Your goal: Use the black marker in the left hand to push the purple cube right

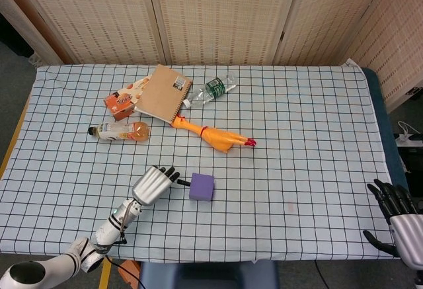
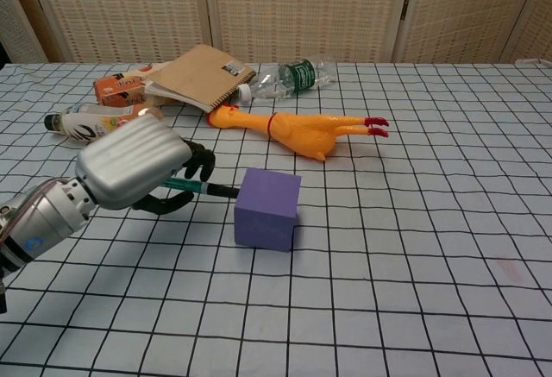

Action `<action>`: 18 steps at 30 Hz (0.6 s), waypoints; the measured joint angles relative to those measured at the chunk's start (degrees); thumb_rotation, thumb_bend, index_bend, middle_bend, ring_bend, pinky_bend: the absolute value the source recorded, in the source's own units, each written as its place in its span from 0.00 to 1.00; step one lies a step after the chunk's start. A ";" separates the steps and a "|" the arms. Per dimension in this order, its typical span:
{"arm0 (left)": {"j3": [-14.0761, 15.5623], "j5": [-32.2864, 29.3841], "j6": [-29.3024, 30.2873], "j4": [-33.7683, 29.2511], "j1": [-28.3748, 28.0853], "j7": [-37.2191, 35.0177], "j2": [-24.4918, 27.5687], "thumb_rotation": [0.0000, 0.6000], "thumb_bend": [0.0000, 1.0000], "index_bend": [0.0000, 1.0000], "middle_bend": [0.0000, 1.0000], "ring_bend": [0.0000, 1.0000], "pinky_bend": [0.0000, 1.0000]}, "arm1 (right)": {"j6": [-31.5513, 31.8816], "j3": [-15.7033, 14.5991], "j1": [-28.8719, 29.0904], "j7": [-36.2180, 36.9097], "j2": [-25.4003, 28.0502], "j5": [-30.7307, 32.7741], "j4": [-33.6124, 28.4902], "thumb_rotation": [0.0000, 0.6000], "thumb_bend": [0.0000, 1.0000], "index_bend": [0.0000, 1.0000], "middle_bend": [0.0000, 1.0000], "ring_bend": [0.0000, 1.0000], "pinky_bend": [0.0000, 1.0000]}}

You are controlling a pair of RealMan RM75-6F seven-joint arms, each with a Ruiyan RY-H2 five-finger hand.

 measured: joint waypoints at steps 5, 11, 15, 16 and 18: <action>-0.22 -0.19 -2.33 -1.76 -1.14 1.94 -0.36 1.00 0.65 0.77 0.77 0.76 0.94 | 1.14 -0.14 -0.57 0.81 0.35 -0.36 0.16 1.00 0.11 0.00 0.00 0.00 0.00; -0.12 -0.64 -3.99 -2.55 -1.77 3.02 -1.54 1.00 0.65 0.77 0.77 0.76 0.94 | 1.87 -0.23 -1.10 1.42 0.64 -0.46 0.56 1.00 0.11 0.00 0.00 0.00 0.00; 0.24 -0.24 -4.70 -2.68 -2.40 3.46 -2.67 1.00 0.65 0.77 0.78 0.76 0.94 | 1.89 -0.11 -1.15 1.66 0.71 -0.20 0.69 1.00 0.11 0.00 0.00 0.00 0.00; 0.28 -0.09 -4.76 -2.71 -2.60 3.68 -2.96 1.00 0.65 0.77 0.77 0.76 0.94 | 1.74 -0.05 -1.09 1.67 0.70 -0.07 0.69 1.00 0.11 0.00 0.00 0.00 0.00; 0.23 0.11 -5.00 -2.85 -3.12 4.31 -3.69 1.00 0.65 0.77 0.77 0.76 0.94 | 1.47 0.01 -0.96 1.67 0.68 -0.01 0.66 1.00 0.11 0.00 0.00 0.00 0.00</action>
